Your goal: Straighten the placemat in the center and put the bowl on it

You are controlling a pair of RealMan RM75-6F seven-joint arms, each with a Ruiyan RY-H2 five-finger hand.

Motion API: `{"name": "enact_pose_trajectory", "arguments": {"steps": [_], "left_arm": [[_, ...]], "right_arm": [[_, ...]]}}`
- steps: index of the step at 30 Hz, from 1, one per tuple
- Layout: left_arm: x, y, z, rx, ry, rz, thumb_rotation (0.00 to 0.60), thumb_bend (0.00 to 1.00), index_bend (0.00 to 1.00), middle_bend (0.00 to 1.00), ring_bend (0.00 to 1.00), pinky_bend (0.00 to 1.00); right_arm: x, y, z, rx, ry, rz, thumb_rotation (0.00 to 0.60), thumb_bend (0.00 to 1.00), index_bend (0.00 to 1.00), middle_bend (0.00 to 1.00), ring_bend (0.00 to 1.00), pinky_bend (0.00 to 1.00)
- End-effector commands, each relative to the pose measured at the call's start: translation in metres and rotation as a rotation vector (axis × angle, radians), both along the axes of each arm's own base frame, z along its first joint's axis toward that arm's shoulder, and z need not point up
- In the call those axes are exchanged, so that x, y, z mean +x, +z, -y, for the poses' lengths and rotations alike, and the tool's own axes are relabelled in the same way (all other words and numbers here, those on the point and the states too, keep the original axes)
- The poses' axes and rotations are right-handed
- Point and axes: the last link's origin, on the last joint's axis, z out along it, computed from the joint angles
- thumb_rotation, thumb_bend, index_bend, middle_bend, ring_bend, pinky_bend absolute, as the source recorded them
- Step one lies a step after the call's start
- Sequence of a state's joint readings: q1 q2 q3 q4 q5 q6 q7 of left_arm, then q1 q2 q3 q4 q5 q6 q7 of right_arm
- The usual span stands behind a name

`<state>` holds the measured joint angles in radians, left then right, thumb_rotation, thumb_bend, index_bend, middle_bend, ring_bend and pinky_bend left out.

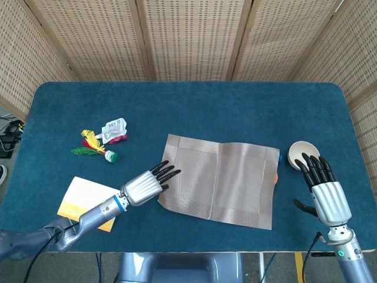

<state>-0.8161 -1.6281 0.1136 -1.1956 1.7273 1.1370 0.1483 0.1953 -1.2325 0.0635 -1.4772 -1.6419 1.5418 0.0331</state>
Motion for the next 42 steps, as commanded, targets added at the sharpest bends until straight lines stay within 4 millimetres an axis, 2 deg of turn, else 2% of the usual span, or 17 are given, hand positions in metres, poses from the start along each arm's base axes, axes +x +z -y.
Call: {"name": "enact_pose_trajectory", "arguments": {"steps": [1, 8, 21, 36, 38, 42], "left_arm": [[-0.013, 0.011, 0.011, 0.001, 0.029, -0.026, 0.6, 0.53, 0.81, 0.0, 0.0, 0.0], [-0.024, 0.023, 0.032, -0.016, 0.045, -0.066, 0.6, 0.53, 0.81, 0.0, 0.0, 0.0], [-0.026, 0.024, 0.076, -0.117, 0.02, -0.131, 0.6, 0.53, 0.81, 0.0, 0.0, 0.0], [-0.031, 0.024, 0.075, -0.12, 0.047, -0.166, 0.6, 0.53, 0.81, 0.0, 0.0, 0.0], [-0.033, 0.024, 0.076, -0.119, 0.05, -0.17, 0.6, 0.53, 0.79, 0.0, 0.0, 0.0], [-0.034, 0.024, 0.077, -0.128, 0.055, -0.172, 0.6, 0.51, 0.69, 0.0, 0.0, 0.0]], "right_arm": [[0.0, 0.0, 0.0, -0.001, 0.001, 0.0, 0.6, 0.0, 0.09, 0.0, 0.0, 0.0], [0.001, 0.0, -0.001, -0.002, 0.003, 0.0, 0.6, 0.0, 0.09, 0.0, 0.0, 0.0], [0.002, 0.0, -0.002, -0.001, 0.009, -0.003, 0.6, 0.0, 0.1, 0.0, 0.0, 0.0], [0.002, 0.0, -0.002, -0.001, 0.008, -0.006, 0.6, 0.0, 0.11, 0.0, 0.0, 0.0], [0.002, 0.0, -0.002, -0.001, 0.008, -0.006, 0.6, 0.0, 0.11, 0.0, 0.0, 0.0], [0.002, 0.0, -0.002, -0.002, 0.008, -0.006, 0.6, 0.0, 0.11, 0.0, 0.0, 0.0]]}}
